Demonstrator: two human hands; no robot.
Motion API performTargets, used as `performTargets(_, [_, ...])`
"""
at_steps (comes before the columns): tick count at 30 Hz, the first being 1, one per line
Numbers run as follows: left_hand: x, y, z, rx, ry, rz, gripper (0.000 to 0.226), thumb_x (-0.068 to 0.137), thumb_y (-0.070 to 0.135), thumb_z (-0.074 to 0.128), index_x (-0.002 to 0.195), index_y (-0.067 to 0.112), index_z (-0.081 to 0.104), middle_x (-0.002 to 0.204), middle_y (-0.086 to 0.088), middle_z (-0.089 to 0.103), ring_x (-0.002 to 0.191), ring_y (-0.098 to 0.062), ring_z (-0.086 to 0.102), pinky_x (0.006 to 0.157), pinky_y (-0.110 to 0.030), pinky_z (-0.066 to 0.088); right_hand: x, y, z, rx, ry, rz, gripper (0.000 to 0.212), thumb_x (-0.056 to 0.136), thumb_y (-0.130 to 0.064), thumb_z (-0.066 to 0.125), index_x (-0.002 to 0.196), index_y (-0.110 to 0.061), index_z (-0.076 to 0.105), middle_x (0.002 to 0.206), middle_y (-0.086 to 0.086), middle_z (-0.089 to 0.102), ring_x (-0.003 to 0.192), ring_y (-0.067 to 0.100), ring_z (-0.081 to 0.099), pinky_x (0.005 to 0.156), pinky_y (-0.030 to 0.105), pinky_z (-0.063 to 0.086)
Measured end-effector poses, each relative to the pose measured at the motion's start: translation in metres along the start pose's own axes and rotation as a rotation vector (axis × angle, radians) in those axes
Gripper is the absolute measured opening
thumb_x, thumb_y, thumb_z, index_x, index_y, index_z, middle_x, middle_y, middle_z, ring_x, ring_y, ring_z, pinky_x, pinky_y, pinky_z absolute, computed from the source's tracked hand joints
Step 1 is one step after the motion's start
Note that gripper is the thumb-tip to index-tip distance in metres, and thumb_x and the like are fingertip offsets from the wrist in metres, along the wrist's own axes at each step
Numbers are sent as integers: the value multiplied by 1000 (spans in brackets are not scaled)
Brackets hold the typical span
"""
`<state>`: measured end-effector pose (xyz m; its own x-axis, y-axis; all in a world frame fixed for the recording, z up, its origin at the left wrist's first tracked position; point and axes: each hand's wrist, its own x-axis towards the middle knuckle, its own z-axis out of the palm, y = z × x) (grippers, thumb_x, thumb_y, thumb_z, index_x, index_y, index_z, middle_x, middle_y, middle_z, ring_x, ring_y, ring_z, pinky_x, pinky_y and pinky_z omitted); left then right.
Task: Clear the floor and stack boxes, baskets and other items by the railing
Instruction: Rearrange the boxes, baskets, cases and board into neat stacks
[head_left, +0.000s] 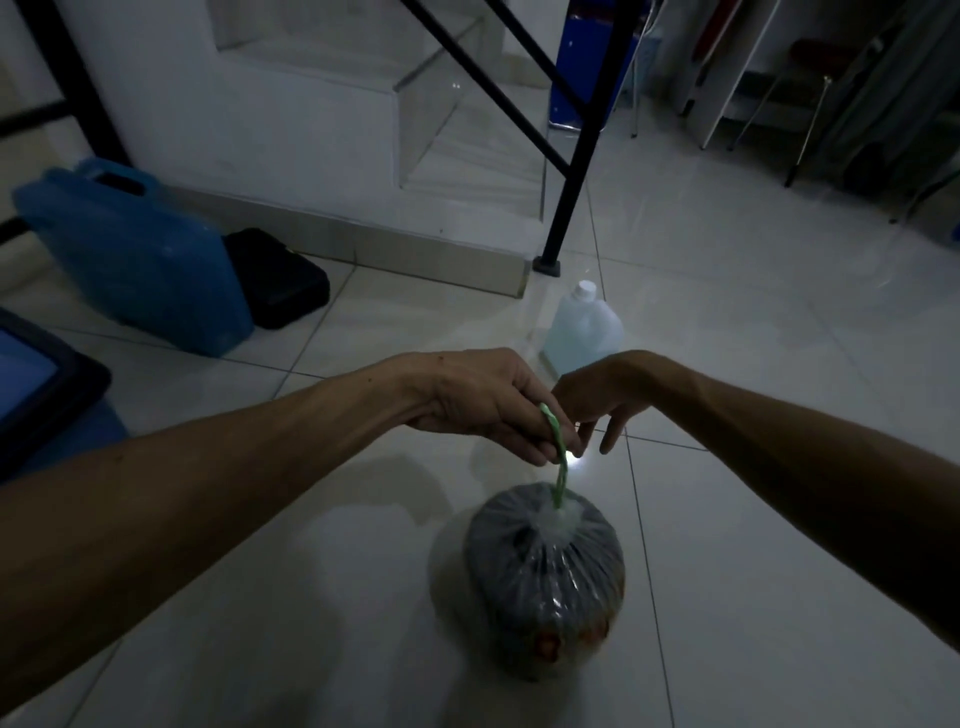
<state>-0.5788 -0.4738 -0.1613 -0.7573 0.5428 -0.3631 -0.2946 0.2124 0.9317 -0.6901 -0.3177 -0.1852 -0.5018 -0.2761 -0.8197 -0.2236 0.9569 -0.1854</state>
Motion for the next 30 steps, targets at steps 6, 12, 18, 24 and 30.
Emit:
performTargets(6, [-3, -5, -25, -60, 107, 17, 18, 93, 0, 63, 107, -4, 73, 101, -23, 73, 86, -19, 72, 77, -21, 59, 0, -15, 1, 19, -25, -67, 31, 102, -25, 55, 132, -18, 55, 131, 8, 63, 116, 23, 64, 102, 51, 51])
performTargets(12, [-12, -5, -57, -103, 309, 28, 19, 93, 1, 61, 107, -6, 72, 101, -22, 74, 88, -21, 73, 72, -20, 59, 9, -21, 3, 71, 15, -180, 54, 97, -9, 59, 145, -29, 45, 137, 8, 59, 122, 24, 59, 104, 50, 49])
performTargets(18, [-15, -13, -86, -261, 523, 149, 15, 95, -3, 58, 102, -7, 70, 94, -22, 71, 80, -19, 73, 69, -21, 60, 32, -41, 3, -41, 178, -356, 62, 91, -42, 68, 146, -27, 43, 143, 3, 50, 127, 23, 51, 104, 42, 47])
performTargets(24, [-27, -34, -115, -284, 569, 204, 20, 94, -7, 57, 112, -4, 65, 100, -23, 69, 87, -22, 71, 76, -26, 60, 72, -59, 6, -109, 444, -594, 59, 89, -63, 56, 134, -25, 55, 125, 6, 55, 112, 23, 54, 89, 34, 48])
performTargets(30, [-45, -98, -150, 181, 664, -16, 103, 79, 3, 81, 157, 31, 21, 129, -6, 60, 106, -21, 68, 92, -38, 58, 108, -93, -3, 63, 510, -814, 38, 101, -47, 48, 118, -19, 65, 109, 2, 68, 95, 12, 65, 75, 18, 50])
